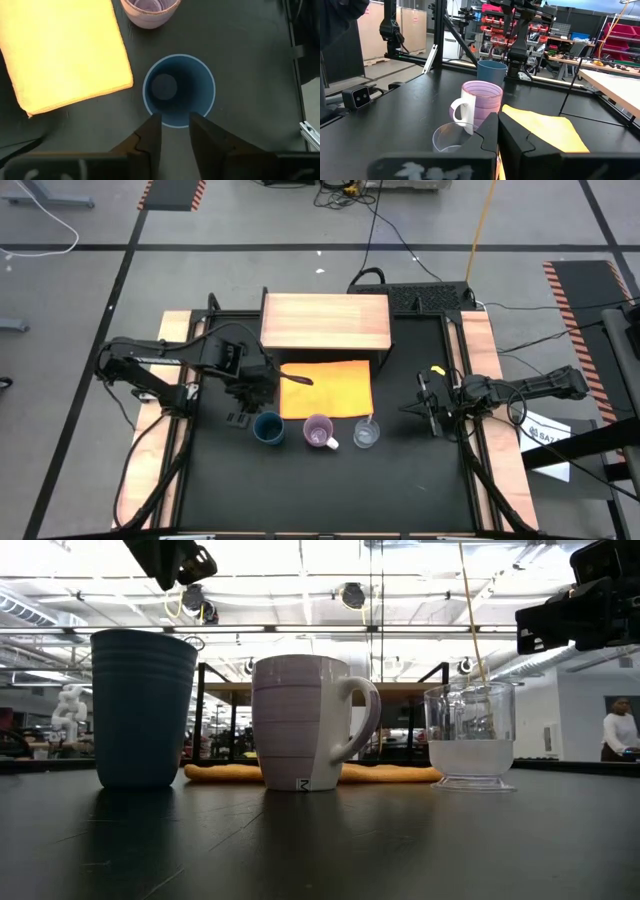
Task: Stack small to large cups/mugs on shelf
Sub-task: Put the blue cup on the shelf
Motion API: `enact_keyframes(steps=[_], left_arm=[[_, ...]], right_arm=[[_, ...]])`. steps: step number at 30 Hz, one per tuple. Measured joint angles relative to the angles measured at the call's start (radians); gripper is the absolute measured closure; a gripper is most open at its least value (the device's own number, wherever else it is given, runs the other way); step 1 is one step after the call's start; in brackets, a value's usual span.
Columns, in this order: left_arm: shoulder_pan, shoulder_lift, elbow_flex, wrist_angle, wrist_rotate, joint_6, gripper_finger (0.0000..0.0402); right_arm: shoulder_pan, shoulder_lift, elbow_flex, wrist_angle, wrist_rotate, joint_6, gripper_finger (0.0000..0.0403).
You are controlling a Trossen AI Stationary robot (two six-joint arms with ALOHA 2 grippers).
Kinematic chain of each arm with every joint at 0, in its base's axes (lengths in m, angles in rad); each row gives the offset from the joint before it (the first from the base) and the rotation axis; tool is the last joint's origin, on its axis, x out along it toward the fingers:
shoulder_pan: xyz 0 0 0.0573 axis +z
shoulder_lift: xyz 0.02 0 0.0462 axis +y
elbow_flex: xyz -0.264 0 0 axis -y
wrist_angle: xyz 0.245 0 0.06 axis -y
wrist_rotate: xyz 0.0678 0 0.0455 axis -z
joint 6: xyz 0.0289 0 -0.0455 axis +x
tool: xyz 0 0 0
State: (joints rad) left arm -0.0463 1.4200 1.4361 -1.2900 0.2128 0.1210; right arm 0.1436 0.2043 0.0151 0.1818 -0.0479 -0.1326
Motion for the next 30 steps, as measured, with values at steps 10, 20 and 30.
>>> enact_keyframes(steps=[10, 20, 30], left_arm=[[0.000, 0.000, 0.000, 0.002, -0.004, -0.046, 0.0216], [0.000, 0.017, 0.000, 0.004, -0.004, -0.086, 0.0144], [-0.030, 0.120, -0.002, -0.018, -0.005, -0.073, 0.0152]], right_arm=[[0.000, 0.000, 0.000, 0.000, 0.000, 0.015, 0.0403], [0.000, 0.000, 0.000, 0.000, 0.000, 0.015, 0.0403], [0.000, 0.000, 0.000, -0.005, 0.000, 0.014, 0.0403]])
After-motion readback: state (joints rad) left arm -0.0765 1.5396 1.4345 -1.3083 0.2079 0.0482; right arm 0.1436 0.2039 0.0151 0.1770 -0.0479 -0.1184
